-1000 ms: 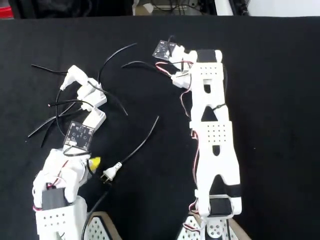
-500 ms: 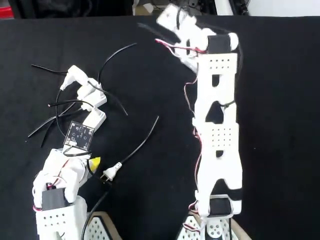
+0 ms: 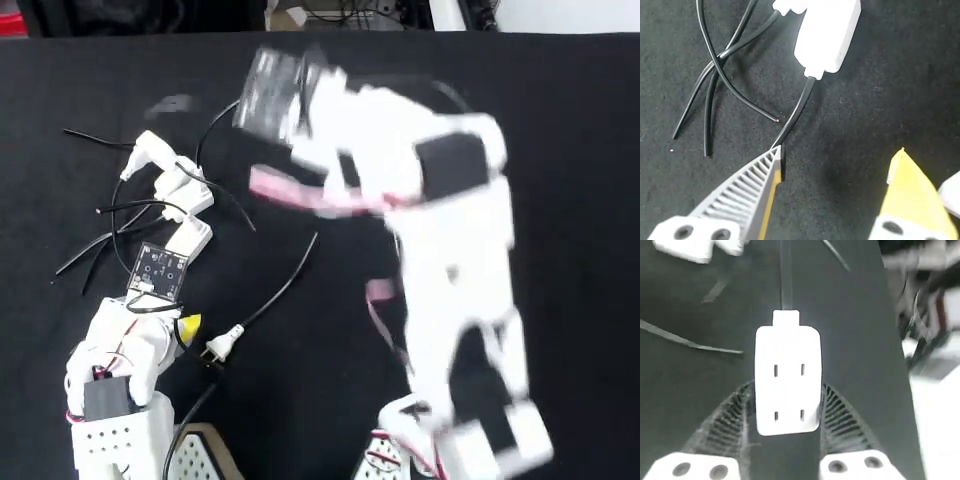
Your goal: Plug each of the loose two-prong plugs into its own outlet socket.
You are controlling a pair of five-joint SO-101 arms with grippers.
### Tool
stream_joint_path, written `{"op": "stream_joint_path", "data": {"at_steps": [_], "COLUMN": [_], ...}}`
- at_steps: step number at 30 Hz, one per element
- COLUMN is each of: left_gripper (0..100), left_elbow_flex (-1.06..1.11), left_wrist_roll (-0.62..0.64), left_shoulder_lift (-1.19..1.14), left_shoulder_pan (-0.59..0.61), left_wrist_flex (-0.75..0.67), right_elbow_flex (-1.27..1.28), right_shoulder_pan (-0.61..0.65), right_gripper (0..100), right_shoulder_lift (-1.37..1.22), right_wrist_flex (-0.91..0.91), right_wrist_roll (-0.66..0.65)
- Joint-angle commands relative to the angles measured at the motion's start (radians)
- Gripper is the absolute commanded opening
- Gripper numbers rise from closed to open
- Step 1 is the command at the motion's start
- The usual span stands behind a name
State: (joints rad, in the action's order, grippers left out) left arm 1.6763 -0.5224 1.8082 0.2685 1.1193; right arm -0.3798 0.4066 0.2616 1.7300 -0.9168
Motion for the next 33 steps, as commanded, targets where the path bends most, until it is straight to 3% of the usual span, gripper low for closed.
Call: {"op": "stream_joint_path", "data": {"at_steps": [1,5,11,15,21,26,31,33], "left_gripper": [33,33,33,33,33,33,33,33], "left_elbow_flex": [-0.042,-0.185,-0.308,-0.344,-0.314,-0.311,-0.188,-0.108], "left_wrist_roll": [-0.006,-0.026,-0.227,-0.311,-0.325,-0.319,-0.316,-0.316], "left_shoulder_lift": [0.009,0.009,0.012,0.012,0.012,0.012,0.012,0.012], "left_shoulder_pan": [0.005,0.031,0.318,0.417,0.354,0.2,0.127,0.128], "left_wrist_flex": [0.069,0.249,0.304,0.313,0.339,0.385,0.233,0.164], "right_elbow_flex": [0.271,0.498,0.621,0.751,0.872,0.862,0.849,0.855], "right_shoulder_pan": [0.101,0.219,0.428,0.443,0.442,0.448,0.443,0.442], "right_gripper": [1.2,1.2,1.2,1.2,1.2,1.2,2.1,8.6], "right_shoulder_lift": [0.157,0.171,0.165,0.143,-0.09,-0.234,-0.249,-0.249], "right_wrist_flex": [-0.017,-0.123,-0.181,-0.367,-0.591,-0.68,-0.697,-0.723], "right_wrist_roll": [-0.049,-0.071,-0.06,-0.034,-0.089,-0.103,-0.133,-0.133]}}
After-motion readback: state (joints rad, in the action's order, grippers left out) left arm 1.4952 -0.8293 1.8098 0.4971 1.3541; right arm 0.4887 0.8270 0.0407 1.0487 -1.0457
